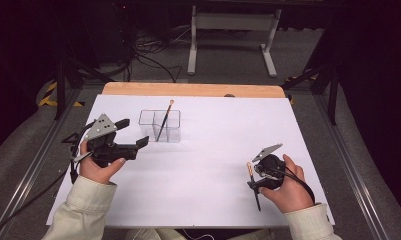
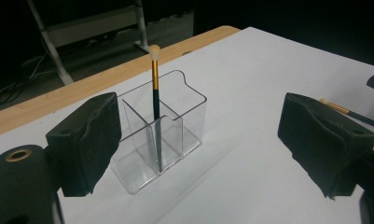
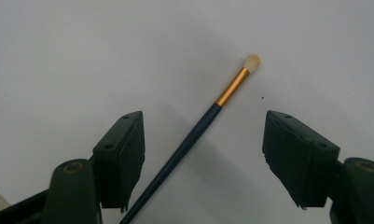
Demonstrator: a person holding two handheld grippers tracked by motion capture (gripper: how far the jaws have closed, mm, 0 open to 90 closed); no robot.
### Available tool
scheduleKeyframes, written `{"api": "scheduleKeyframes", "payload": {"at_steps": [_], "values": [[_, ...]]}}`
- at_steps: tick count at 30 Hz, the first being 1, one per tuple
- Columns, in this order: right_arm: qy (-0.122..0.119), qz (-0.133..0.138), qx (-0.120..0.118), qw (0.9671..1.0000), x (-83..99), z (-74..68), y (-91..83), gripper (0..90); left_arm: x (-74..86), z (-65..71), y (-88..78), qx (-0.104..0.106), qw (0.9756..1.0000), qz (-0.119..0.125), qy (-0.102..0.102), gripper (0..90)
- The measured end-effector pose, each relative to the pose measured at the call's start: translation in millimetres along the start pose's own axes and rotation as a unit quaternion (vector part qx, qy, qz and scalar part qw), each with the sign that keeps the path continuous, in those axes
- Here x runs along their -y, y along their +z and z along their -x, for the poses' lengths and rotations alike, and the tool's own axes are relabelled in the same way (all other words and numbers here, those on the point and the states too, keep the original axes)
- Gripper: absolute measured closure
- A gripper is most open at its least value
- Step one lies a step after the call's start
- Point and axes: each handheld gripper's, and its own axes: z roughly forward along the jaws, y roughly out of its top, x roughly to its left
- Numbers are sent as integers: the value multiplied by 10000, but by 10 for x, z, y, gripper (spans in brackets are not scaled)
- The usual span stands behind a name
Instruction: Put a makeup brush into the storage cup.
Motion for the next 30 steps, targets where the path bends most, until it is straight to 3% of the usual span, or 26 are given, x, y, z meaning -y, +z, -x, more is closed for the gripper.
{"api": "scheduleKeyframes", "payload": {"at_steps": [10,30], "values": [[16,-325,-83,9994,10,-2,78,351,-4,-17,-9,13,10000,46,-75,138],[-44,-682,-96,9976,7,-28,228,406,-5,-31,-18,34,9999,53,-102,140]]}}
